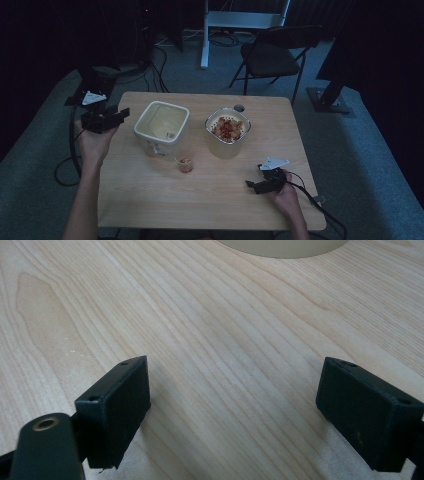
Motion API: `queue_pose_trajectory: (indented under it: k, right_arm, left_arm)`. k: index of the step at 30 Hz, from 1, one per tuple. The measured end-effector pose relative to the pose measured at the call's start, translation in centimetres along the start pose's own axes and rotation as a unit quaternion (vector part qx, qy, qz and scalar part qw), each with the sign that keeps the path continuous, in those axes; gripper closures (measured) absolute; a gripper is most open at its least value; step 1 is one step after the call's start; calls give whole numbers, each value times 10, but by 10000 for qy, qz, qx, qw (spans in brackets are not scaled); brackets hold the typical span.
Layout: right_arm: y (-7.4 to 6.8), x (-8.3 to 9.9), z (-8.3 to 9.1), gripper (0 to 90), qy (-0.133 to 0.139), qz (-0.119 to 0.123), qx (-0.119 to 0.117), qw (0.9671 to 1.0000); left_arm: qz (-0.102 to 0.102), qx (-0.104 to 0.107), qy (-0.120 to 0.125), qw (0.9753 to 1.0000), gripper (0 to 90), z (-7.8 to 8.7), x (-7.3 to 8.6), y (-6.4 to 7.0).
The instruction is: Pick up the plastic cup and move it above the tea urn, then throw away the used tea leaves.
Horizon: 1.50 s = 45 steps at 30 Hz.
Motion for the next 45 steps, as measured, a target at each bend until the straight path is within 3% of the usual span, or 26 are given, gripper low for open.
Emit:
queue_pose_trajectory:
  k: [7, 8, 12, 16, 18, 20, 22, 25, 30, 33, 36, 45]
  right_arm:
    - [3, -1, -1, 129, 5, -101, 115, 9999]
    - [3, -1, -2, 129, 4, -97, 119, 9999]
    - [3, -2, -2, 130, 15, -129, 145, 9998]
    - [3, -2, -2, 131, 13, -144, 153, 9998]
    - [3, -2, -2, 131, 22, -148, 156, 9998]
    - [3, -2, -2, 131, 16, -151, 153, 9998]
    - [3, -2, -2, 131, 18, -144, 156, 9998]
    - [3, -2, -2, 131, 17, -143, 154, 9998]
    - [3, -2, -2, 131, 16, -143, 153, 9998]
    - [3, -2, -2, 131, 15, -144, 154, 9998]
    - [3, -2, -2, 131, 16, -145, 154, 9998]
    - [3, -2, -2, 131, 16, -143, 153, 9998]
  left_arm:
    - [-217, 109, -6, 9997, 506, -2, 15, 22]
    - [-315, 215, 14, 9993, 506, -1, 21, 33]
    - [-451, 441, 61, 9980, 509, 1, 37, 55]
    - [-507, 602, 167, 9968, 503, 6, 46, 70]
    - [-495, 843, 322, 9947, 494, 16, 56, 88]
    - [-610, 907, 336, 9934, 474, 22, 67, 100]
    - [-602, 1071, 379, 9917, 467, 26, 78, 113]
    - [-746, 1125, 366, 9902, 439, 26, 95, 129]
    - [-765, 1352, 163, 9877, 387, 8, 121, 148]
    - [-814, 1368, -35, 9872, 362, -11, 135, 155]
    - [-876, 1256, -195, 9880, 329, -29, 147, 159]
    - [-1016, 1267, -219, 9865, 304, -58, 150, 170]
Point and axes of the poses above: each handheld gripper's, and its own axes: z roughly backward along the jaws, x roughly out of its underside, y roughly to its right, the point moved 8 cm from there along -z, roughly forward along the jaws, and after that the axes turned 5 degrees about -x, right-handed, at the moved point
